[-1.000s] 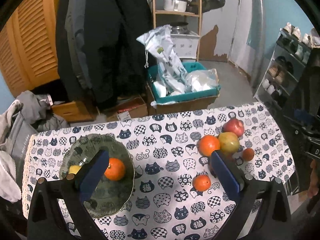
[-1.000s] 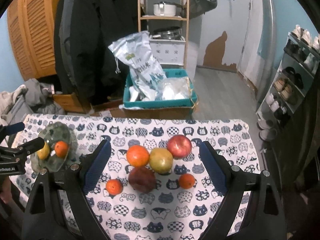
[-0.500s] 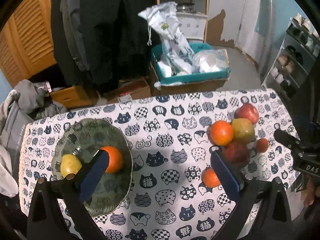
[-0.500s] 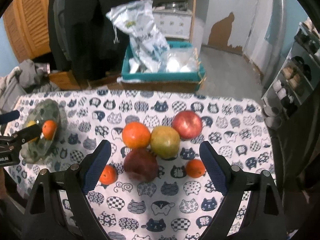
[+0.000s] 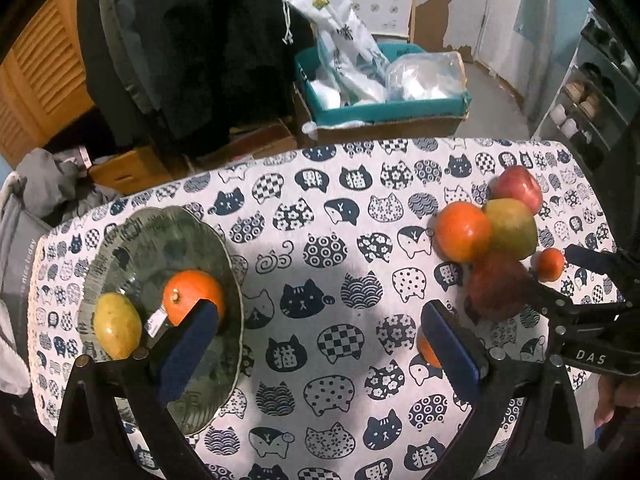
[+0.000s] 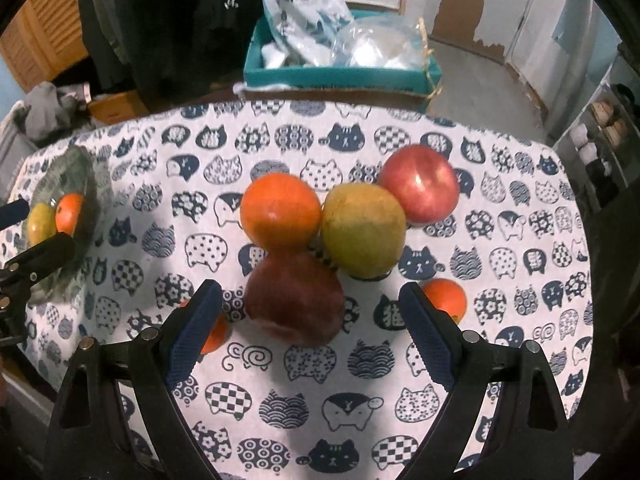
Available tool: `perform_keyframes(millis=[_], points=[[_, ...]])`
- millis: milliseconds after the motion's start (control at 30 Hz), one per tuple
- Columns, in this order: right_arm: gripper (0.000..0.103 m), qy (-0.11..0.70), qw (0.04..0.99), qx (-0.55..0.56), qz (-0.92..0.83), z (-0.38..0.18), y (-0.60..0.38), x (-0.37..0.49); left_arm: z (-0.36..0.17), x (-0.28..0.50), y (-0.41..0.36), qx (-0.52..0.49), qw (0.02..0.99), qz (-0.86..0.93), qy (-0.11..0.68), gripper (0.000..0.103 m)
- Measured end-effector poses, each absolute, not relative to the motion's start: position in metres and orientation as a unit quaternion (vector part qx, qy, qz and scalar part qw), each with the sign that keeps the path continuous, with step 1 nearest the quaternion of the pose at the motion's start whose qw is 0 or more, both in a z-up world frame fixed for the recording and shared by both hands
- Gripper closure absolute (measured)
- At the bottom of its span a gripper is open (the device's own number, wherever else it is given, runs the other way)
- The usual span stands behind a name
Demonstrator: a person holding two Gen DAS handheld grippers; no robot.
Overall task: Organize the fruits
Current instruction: 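Close right tool on the dark red apple while left tool grasps a small tangerine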
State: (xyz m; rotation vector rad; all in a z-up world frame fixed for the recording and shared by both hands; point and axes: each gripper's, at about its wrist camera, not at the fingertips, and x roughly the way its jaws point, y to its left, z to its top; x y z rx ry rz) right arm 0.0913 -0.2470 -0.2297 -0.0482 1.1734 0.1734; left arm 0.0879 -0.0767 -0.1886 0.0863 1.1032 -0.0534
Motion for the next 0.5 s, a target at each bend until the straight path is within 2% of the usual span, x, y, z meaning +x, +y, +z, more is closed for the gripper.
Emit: perform_keyframes(millis=[500], points=[[0.013,0.593,0.801,-0.016,0.087,-0.277,-0.243,0.103,-0.227,0.096,-0.08,0.043,0.832,-0.026,0.553,0.001]])
